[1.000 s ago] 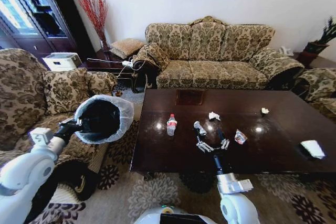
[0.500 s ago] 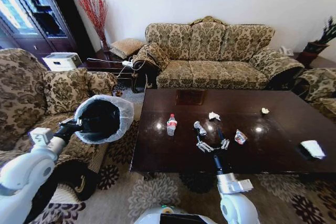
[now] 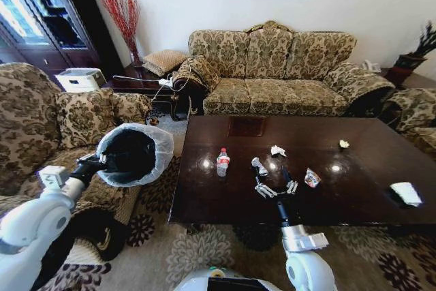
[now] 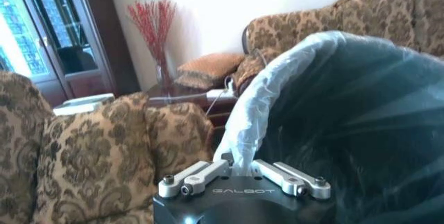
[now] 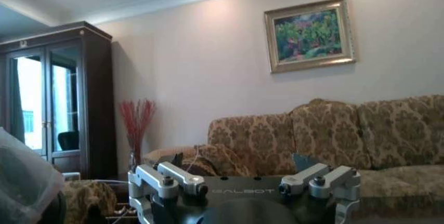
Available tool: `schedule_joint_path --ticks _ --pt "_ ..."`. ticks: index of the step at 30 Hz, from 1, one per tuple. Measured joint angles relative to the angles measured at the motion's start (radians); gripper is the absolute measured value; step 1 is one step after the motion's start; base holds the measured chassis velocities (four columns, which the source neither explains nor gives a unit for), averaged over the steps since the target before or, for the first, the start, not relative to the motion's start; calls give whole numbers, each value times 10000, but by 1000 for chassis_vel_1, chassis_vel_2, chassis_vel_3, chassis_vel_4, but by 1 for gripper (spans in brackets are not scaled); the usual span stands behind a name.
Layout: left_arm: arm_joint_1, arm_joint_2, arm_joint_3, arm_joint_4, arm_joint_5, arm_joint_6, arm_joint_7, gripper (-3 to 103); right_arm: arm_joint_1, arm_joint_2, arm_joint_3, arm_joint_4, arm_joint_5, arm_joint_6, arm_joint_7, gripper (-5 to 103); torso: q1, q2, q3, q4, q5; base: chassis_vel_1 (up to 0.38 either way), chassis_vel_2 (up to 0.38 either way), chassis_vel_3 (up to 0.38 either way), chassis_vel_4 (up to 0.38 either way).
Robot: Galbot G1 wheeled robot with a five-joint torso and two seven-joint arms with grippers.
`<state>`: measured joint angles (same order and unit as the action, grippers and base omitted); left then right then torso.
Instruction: Move to the front of the table and place the trash on the table into the trash bin.
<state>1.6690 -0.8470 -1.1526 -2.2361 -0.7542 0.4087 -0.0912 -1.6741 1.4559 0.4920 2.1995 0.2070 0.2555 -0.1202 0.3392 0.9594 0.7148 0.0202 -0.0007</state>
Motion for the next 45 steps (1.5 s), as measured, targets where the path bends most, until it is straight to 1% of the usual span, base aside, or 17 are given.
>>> schedule_joint_path --ticks 2,4,6,7,8,10,11,15,17,19,23,24,29,36,38,43,45 --pt "-103 -351 -283 -981 -77 582 -172 0 123 -94 -165 321 1 -709 564 100 0 0 -1 2 12 0 0 0 0" --pt "-115 -397 -307 -1106 -89 645 -197 0 160 -120 -209 413 2 -914 719 100 0 1 -1 1 17 0 0 0 0" --pt "-93 -486 -263 -1335 -103 737 -219 0 302 -236 -399 798 4 -1741 1388 100 -1 1 -1 -2 14 0 0 0 0" --pt "-87 -496 -234 -1343 -104 781 -225 0 355 -282 -476 949 5 -2071 1656 100 -1 0 -1 -1 7 0 0 0 0" --pt "-87 -496 -234 -1343 -104 781 -225 0 355 -282 -476 949 5 -2071 1656 100 -1 0 -1 -1 7 0 0 0 0" --pt "-76 -443 -150 -1349 -79 1000 -224 0 502 -395 -682 1341 7 -2946 2343 100 -1 0 -1 1 2 0 0 0 0" --pt "-76 -443 -150 -1349 -79 1000 -224 0 502 -395 -682 1341 7 -2946 2343 100 -1 0 -1 1 2 0 0 0 0" --pt "-43 -78 -9 -1045 -59 1507 -105 0 719 -568 -975 1936 11 -4240 3374 100 0 0 -1 0 6 0 0 0 0" --pt "-64 46 52 -867 -57 1621 -102 0 767 -608 -1021 2012 41 -4474 3482 100 -1 1 -1 0 7 0 0 0 0" --pt "-206 334 311 -314 -56 1841 -122 0 990 -895 -1067 1576 331 -4875 3220 100 -2 1 -1 1 6 0 0 0 0" --pt "-452 598 724 410 -36 1870 -279 0 1259 -984 -1164 531 634 -4942 3083 100 -1 0 0 1 4 0 0 0 0" --pt "-608 727 887 726 -44 1790 -384 0 1488 -906 -1326 -203 659 -4828 3006 100 2 -3 2 1 0 0 0 0 0" --pt "-819 1052 969 1140 -184 1453 -521 0 2439 -613 -1831 -1847 243 -4382 2880 100 0 -2 0 -1 10 0 0 0 0" --pt "-830 1111 1031 1175 -257 1261 -524 0 3736 -364 -2547 -3285 126 -4373 2976 100 1 -2 1 0 4 0 0 0 0" --pt "-819 1156 1064 1179 -258 1162 -524 0 4475 -31 -2986 -4246 207 -4377 3152 100 1 -2 0 0 5 0 0 0 0" --pt "-786 1199 1079 1190 -259 1111 -520 0 5007 335 -3333 -5111 162 -4225 3249 100 0 -1 0 0 5 0 0 0 0" --pt "-704 1211 1073 1111 -275 1037 -515 0 5354 685 -3544 -5735 -40 -4093 3525 100 1 -2 0 1 6 0 0 0 0"
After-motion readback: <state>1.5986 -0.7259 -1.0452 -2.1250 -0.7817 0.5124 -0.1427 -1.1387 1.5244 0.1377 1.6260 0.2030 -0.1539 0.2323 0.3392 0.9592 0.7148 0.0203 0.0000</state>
